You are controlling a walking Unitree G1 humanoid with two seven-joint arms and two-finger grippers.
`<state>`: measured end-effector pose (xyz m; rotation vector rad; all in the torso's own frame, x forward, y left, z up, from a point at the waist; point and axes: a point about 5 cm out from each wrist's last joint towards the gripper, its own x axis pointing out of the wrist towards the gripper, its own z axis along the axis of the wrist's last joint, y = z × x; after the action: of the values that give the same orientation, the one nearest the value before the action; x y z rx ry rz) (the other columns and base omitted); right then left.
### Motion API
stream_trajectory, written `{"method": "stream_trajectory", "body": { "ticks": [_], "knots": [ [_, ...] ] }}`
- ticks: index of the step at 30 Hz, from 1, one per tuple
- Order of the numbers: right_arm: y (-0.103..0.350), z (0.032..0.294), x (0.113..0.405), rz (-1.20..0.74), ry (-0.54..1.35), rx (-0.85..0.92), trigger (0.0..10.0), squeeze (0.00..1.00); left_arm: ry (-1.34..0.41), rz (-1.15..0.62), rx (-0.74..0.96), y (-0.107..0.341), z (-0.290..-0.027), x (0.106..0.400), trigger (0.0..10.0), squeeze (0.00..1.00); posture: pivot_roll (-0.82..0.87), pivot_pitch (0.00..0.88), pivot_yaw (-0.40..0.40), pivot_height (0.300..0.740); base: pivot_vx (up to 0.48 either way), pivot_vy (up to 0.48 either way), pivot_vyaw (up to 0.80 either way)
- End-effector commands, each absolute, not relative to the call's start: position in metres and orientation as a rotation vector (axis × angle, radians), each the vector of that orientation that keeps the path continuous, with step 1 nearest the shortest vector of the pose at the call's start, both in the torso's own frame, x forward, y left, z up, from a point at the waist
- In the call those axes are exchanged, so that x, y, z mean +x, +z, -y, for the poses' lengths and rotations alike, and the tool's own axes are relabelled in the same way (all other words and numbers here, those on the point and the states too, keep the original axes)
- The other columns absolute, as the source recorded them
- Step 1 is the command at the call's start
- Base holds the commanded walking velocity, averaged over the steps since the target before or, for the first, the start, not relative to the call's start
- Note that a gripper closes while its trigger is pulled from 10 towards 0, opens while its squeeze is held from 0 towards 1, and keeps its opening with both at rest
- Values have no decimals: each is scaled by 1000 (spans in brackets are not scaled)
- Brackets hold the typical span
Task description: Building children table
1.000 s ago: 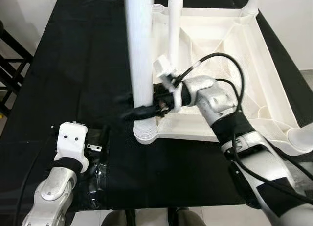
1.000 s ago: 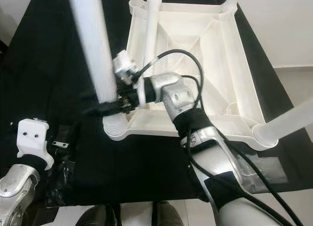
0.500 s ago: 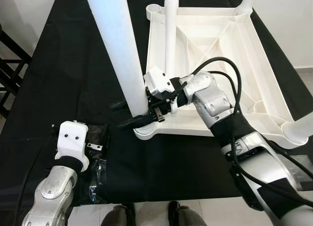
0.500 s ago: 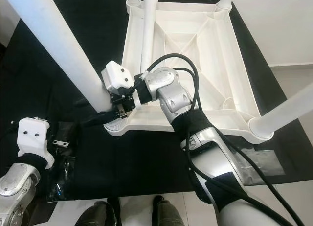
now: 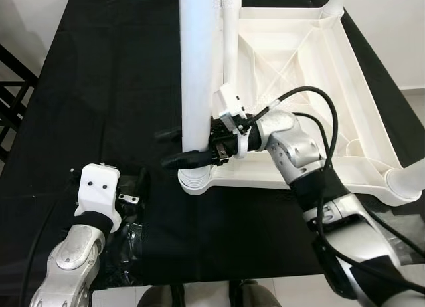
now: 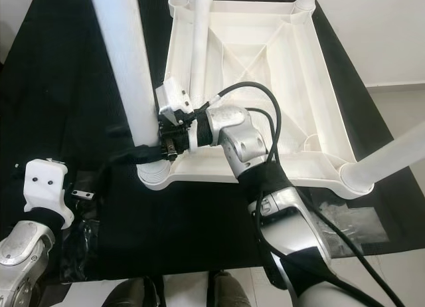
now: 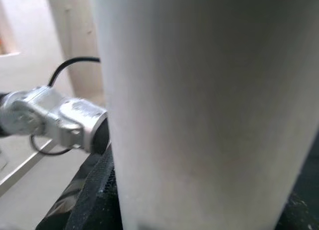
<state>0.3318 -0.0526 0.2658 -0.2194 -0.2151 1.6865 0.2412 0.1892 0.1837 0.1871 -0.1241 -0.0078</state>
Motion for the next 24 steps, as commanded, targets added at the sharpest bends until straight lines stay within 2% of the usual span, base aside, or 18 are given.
{"method": "stream_trajectory", "body": {
  "ticks": [1,8,19,20,24],
  "knots": [
    [224,65,338,0,1566,-216,10000,0,2,97,204,179,-191,239,10000,0,-12,370,-22,740,0,0,0],
    [219,66,331,-26,1536,-258,10000,0,-5,99,198,178,-189,241,10000,0,-16,355,-15,740,0,0,0],
    [224,71,348,-100,1428,-161,10000,0,-6,101,193,177,-187,241,10000,0,-14,351,-24,740,0,0,0],
    [226,78,348,-120,1513,-234,10000,0,-10,98,192,177,-186,241,10000,0,-13,360,-17,740,0,0,0],
    [229,82,347,-120,1590,-312,10000,0,-12,96,192,177,-186,241,10000,0,-10,365,-18,740,0,0,0]
  ]
}}
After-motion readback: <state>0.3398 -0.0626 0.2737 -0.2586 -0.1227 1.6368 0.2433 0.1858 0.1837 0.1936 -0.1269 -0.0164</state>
